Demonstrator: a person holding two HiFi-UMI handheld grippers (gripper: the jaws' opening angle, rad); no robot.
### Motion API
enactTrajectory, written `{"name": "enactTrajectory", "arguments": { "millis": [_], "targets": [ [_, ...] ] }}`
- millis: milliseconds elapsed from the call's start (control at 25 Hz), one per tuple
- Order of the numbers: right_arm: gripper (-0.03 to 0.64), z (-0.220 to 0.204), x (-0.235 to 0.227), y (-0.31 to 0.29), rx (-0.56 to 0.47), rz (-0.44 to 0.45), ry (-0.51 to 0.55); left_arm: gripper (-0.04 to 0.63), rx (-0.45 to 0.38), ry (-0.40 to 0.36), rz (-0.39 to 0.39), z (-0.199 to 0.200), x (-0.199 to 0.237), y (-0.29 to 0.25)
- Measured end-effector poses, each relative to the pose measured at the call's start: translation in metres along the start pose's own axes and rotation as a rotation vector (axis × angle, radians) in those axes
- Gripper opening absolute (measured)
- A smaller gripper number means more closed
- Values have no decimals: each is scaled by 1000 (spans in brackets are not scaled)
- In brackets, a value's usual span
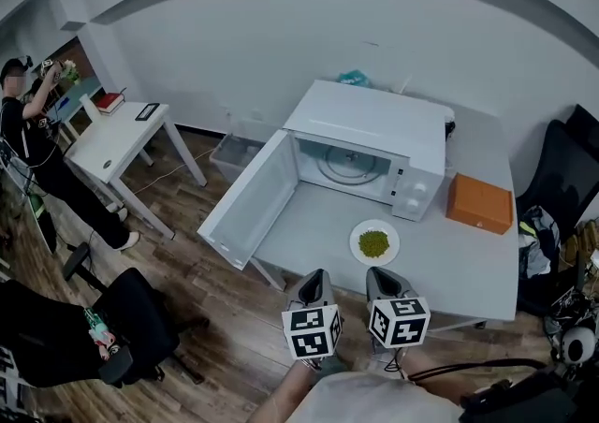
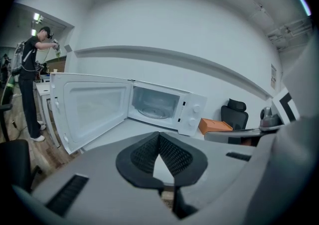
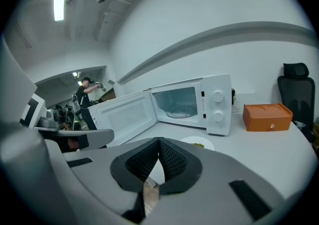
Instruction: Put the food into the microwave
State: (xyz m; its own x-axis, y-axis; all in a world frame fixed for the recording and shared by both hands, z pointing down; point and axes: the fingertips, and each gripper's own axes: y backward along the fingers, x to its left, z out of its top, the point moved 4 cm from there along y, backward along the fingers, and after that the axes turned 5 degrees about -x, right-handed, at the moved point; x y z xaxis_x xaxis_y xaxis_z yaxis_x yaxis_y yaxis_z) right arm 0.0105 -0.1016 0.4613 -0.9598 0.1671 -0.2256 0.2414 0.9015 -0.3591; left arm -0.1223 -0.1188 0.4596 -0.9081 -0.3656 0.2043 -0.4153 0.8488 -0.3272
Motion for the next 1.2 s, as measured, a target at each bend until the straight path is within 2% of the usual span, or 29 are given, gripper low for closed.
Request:
{"name": "enactTrajectory", "arguments": {
  "millis": [560,760,960,1200],
  "targets": [
    [17,30,-5,-49,-31,-43,-32,2,7,-23,-50,29,19,-52],
    [17,35,-16,-57,-26,-43,-39,2,16,-12,-44,32,18,-70],
    [17,37,-30,-72,-10,-17,-4,3,25,12,-14,29,13,-93],
    [17,44,-42,-86,-10,8,-18,2,38,-9,9,34,7,-106]
  ]
}}
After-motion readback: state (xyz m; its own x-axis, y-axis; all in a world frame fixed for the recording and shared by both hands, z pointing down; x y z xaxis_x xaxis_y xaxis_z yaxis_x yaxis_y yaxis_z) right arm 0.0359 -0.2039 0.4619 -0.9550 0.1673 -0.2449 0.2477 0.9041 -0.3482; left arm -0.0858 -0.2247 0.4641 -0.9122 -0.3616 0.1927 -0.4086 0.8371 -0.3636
